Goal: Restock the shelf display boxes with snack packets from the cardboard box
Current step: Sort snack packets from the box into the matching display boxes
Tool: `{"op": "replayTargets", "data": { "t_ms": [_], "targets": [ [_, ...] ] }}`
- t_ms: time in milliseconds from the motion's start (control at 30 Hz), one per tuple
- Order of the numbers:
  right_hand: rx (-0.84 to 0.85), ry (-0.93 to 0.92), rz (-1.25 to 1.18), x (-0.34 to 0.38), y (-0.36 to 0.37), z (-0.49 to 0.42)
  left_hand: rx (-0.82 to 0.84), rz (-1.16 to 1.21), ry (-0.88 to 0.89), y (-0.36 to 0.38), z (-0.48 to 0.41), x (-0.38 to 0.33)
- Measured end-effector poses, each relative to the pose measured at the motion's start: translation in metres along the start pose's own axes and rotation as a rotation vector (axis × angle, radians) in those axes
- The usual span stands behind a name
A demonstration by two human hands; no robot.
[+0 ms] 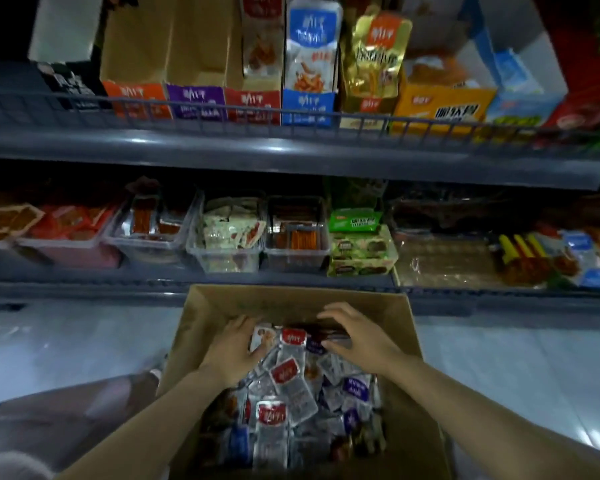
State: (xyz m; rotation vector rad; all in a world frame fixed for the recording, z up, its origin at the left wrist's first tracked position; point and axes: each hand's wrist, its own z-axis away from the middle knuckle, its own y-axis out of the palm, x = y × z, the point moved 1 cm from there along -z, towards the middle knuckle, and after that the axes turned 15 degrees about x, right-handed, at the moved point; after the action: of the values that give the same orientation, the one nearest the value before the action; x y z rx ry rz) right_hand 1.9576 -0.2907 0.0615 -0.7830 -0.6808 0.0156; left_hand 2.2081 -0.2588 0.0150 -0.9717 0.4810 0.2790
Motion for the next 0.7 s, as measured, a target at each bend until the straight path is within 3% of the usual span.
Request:
{"op": "replayTargets", "data": {
  "t_ms": [67, 133, 200, 333, 500, 700],
  "targets": [
    [0.039, 0.177, -0.278, -0.027, 0.029, -0.015, 0.043, 0.117, -0.058, 0.017, -0.003, 0.014],
    [-0.012, 0.371, -0.678, -0.047, 0.051, -0.027, 0.061, 0.230, -0.118, 0.027, -0.008, 0.020],
    [-0.063, 0.493, -0.932, -0.067, 0.071, -0.039, 0.083, 0.263, -0.175, 0.035, -0.018, 0.024],
    [-0.117, 0.617, -1.065, -0.107, 0.101, -0.053, 0.163, 0.322, -0.242, 0.049, -0.042, 0.038],
    [-0.246, 0.641, -1.160, -0.150, 0.125, -0.078, 0.203, 0.296, -0.281, 0.063, -0.076, 0.032],
    [-0.159, 0.692, -1.229, -0.172, 0.127, -0.100, 0.283, 0.324, -0.273, 0.085, -0.106, 0.024]
  ]
}}
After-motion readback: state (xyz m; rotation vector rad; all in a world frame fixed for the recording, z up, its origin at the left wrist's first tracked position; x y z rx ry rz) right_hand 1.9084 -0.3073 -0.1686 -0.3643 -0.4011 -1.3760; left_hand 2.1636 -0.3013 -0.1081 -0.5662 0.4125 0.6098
